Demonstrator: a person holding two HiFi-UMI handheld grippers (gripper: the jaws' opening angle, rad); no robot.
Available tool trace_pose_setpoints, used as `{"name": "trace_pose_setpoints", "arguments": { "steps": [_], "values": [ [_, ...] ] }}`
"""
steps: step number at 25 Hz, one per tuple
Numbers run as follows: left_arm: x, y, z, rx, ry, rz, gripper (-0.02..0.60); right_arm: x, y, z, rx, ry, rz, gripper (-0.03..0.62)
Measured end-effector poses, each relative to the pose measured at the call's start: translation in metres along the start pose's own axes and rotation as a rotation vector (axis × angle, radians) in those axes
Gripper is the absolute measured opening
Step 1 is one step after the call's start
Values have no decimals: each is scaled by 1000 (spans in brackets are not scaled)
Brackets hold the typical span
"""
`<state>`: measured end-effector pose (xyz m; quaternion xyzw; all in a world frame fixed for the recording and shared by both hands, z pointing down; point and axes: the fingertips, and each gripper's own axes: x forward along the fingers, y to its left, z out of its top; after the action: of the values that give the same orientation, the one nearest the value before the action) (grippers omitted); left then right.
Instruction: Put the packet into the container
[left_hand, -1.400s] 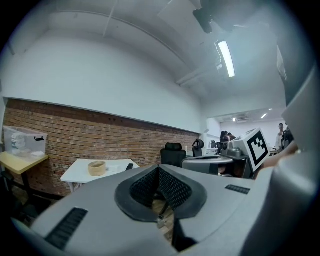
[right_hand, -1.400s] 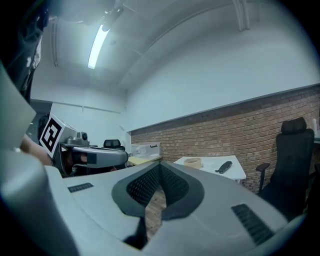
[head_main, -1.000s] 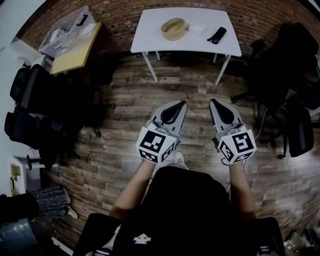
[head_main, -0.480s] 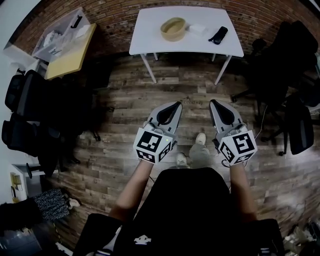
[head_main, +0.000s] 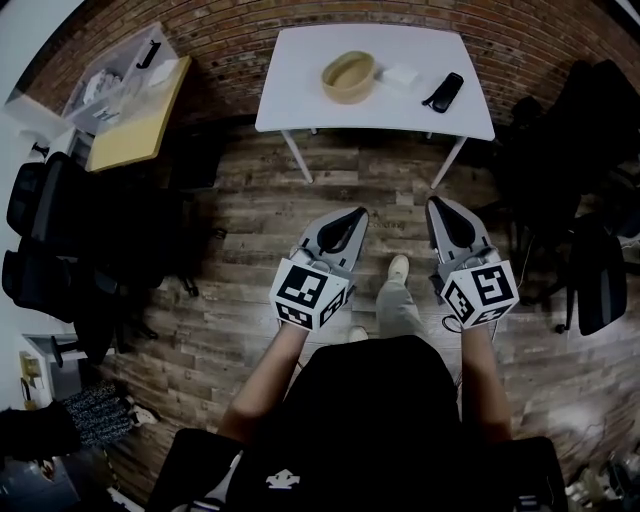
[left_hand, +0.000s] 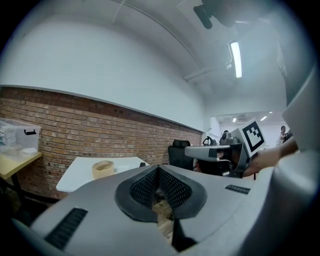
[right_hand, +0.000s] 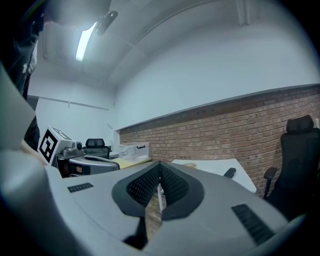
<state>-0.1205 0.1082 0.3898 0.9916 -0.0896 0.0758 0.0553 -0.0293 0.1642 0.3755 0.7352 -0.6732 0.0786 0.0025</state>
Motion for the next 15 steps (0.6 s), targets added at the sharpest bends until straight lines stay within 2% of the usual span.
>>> {"name": "trace_pose_setpoints", "arguments": {
  "steps": [15],
  "values": [
    [155,77,36,-14,11,25,5,123,-125,27,-5,26,45,5]
  ]
}}
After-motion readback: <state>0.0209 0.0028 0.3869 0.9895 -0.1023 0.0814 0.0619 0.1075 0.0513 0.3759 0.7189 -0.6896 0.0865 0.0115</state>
